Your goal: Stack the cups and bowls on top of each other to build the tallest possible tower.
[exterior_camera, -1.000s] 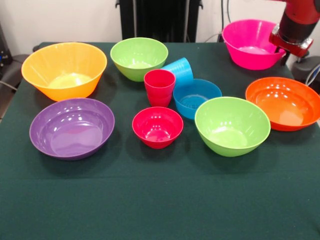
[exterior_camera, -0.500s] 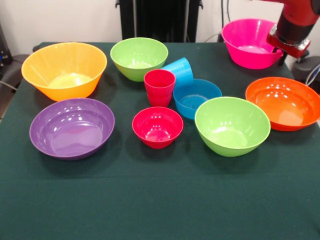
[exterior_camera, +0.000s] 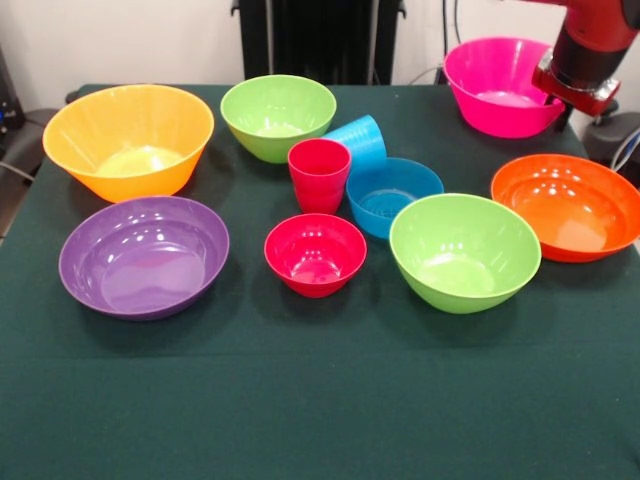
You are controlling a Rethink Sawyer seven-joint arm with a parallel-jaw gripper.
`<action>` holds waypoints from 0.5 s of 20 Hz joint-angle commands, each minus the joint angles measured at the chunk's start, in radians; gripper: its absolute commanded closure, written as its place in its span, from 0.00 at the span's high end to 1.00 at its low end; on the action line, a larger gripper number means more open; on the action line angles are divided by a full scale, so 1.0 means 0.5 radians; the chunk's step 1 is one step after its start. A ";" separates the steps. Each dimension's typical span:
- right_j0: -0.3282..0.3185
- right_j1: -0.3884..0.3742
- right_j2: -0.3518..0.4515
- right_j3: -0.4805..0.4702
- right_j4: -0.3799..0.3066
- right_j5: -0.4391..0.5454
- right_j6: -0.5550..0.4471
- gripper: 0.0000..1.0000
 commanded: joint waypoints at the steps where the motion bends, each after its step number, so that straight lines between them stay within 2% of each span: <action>1: -0.058 0.339 0.098 -0.004 -0.106 -0.254 0.206 0.00; 3: -0.064 0.333 0.094 -0.006 -0.109 -0.240 0.200 0.00; 4: -0.063 0.332 0.091 -0.008 -0.113 -0.236 0.199 1.00; 10: -0.049 0.316 0.087 -0.008 -0.116 -0.207 0.198 1.00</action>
